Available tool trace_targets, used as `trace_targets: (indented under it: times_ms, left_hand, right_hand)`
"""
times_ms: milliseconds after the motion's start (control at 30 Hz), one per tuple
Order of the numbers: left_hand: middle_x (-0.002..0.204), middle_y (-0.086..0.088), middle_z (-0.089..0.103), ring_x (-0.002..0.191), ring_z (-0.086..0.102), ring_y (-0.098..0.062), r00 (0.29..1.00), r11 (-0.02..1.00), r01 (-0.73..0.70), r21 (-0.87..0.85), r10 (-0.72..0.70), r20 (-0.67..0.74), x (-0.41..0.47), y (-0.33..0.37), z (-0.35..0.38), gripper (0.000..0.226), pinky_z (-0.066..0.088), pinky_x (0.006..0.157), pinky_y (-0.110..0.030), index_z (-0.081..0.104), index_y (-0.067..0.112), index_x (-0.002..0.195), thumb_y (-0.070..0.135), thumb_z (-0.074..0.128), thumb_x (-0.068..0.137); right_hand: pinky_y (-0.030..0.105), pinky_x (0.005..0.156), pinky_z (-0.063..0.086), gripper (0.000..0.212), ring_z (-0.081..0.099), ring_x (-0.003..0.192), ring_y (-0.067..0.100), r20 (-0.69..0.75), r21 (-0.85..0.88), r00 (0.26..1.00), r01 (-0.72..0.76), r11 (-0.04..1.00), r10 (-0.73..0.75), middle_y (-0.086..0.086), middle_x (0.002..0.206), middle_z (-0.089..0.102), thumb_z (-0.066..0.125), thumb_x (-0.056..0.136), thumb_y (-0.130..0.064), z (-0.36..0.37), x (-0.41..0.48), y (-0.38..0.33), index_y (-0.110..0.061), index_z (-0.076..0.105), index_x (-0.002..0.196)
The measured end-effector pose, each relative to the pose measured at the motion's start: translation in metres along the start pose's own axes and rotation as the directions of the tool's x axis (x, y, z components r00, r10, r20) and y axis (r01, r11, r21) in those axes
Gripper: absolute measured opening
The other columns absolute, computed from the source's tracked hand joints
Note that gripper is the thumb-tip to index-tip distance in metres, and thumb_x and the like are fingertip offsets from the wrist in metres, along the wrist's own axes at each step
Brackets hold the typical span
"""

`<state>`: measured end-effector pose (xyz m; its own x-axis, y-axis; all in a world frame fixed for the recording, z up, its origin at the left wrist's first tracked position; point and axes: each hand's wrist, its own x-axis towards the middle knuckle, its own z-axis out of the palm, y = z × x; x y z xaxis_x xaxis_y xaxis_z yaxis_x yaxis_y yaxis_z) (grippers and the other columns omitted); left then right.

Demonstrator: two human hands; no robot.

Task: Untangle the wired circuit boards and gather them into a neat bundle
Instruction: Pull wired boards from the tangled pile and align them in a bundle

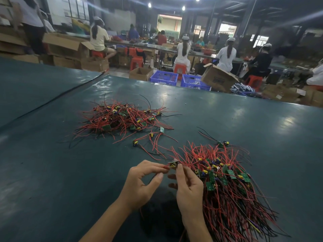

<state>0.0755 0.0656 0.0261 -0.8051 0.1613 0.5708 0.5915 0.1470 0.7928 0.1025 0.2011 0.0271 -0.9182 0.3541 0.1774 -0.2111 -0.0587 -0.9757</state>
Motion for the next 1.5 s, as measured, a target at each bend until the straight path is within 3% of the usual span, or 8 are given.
trace_targets:
  times_ms: [233, 367, 633, 800, 933, 1033, 1267, 1500]
  left_hand:
    - [0.068, -0.011, 0.072, 0.07, 0.071, -0.024, 0.929, 0.889, 0.362, -0.28, -0.32, 0.186, 0.006, 0.003, 0.0, 0.026, 0.053, 0.072, -0.026, 0.069, 0.009, 0.064, 0.023, 0.063, 0.085]
    - [0.061, -0.008, 0.064, 0.06, 0.064, -0.021, 0.866, 0.763, 0.5, -0.41, -0.457, 0.204, 0.007, 0.005, 0.003, 0.029, 0.053, 0.066, -0.03, 0.054, 0.006, 0.08, 0.032, 0.065, 0.082]
    - [0.064, -0.005, 0.068, 0.058, 0.061, -0.014, 0.857, 0.837, 0.48, -0.262, -0.385, 0.342, 0.002, 0.006, 0.007, 0.029, 0.047, 0.059, -0.022, 0.071, 0.018, 0.068, 0.039, 0.066, 0.087]
    - [0.062, 0.0, 0.067, 0.058, 0.061, -0.012, 0.863, 0.839, 0.47, -0.274, -0.373, 0.341, 0.003, 0.002, 0.008, 0.028, 0.048, 0.061, -0.02, 0.071, 0.02, 0.065, 0.035, 0.064, 0.087]
    - [0.059, 0.0, 0.065, 0.056, 0.06, -0.012, 0.86, 0.854, 0.458, -0.247, -0.356, 0.366, 0.005, 0.004, 0.008, 0.029, 0.047, 0.061, -0.021, 0.071, 0.021, 0.063, 0.042, 0.066, 0.082]
    - [0.061, -0.007, 0.066, 0.055, 0.062, -0.017, 0.841, 0.844, 0.477, -0.246, -0.356, 0.409, 0.004, 0.005, 0.006, 0.03, 0.048, 0.062, -0.024, 0.072, 0.016, 0.065, 0.042, 0.068, 0.079]
    - [0.067, -0.007, 0.069, 0.051, 0.064, -0.016, 0.795, 0.822, 0.513, -0.248, -0.346, 0.498, 0.006, 0.015, -0.003, 0.026, 0.045, 0.056, -0.02, 0.069, 0.017, 0.06, 0.037, 0.069, 0.077]
    - [0.066, -0.003, 0.069, 0.06, 0.064, -0.015, 0.806, 0.839, 0.51, -0.193, -0.386, 0.449, 0.001, 0.01, 0.002, 0.03, 0.048, 0.065, -0.024, 0.069, 0.02, 0.064, 0.046, 0.066, 0.08]
  right_hand:
    - [0.02, 0.051, 0.052, 0.014, 0.065, 0.066, 0.006, -0.116, 0.061, 0.993, 0.021, 0.998, -0.014, -0.002, 0.076, 0.073, 0.065, 0.083, -0.028, -0.001, 0.001, -0.008, -0.032, 0.079, 0.08]
    - [0.021, 0.05, 0.051, 0.015, 0.064, 0.062, 0.008, -0.101, 0.074, 0.995, -0.009, 0.997, 0.016, 0.0, 0.071, 0.072, 0.068, 0.085, -0.021, -0.002, 0.001, -0.008, -0.03, 0.079, 0.078]
    - [0.033, 0.055, 0.051, 0.018, 0.054, 0.059, 0.023, 0.027, -0.002, 0.999, 0.021, 1.0, -0.021, 0.028, 0.073, 0.056, 0.067, 0.087, -0.009, 0.003, -0.002, -0.003, 0.0, 0.072, 0.072]
    - [0.04, 0.069, 0.055, 0.014, 0.064, 0.071, 0.025, -0.059, -0.018, 0.997, -0.05, 0.999, 0.049, 0.009, 0.073, 0.07, 0.069, 0.088, -0.016, 0.003, -0.002, 0.003, -0.014, 0.077, 0.077]
    - [0.027, 0.049, 0.04, 0.016, 0.044, 0.05, 0.013, -0.153, 0.06, 0.976, -0.146, 0.987, 0.154, -0.004, 0.058, 0.056, 0.067, 0.09, -0.023, 0.002, 0.0, 0.003, -0.026, 0.079, 0.08]
    - [0.019, 0.038, 0.029, 0.018, 0.032, 0.041, 0.005, -0.281, 0.22, 0.933, -0.166, 0.961, 0.225, -0.006, 0.058, 0.06, 0.067, 0.09, -0.017, -0.006, 0.01, -0.001, -0.016, 0.078, 0.076]
    - [0.015, 0.038, 0.042, 0.008, 0.047, 0.04, -0.001, -0.435, 0.315, 0.865, -0.113, 0.942, 0.249, -0.005, 0.082, 0.077, 0.071, 0.087, -0.017, -0.018, 0.017, -0.005, -0.01, 0.075, 0.086]
    - [0.018, 0.036, 0.033, 0.017, 0.037, 0.039, 0.002, -0.358, 0.316, 0.901, -0.131, 0.94, 0.246, 0.0, 0.069, 0.069, 0.068, 0.089, -0.02, -0.006, 0.011, -0.003, -0.008, 0.074, 0.079]
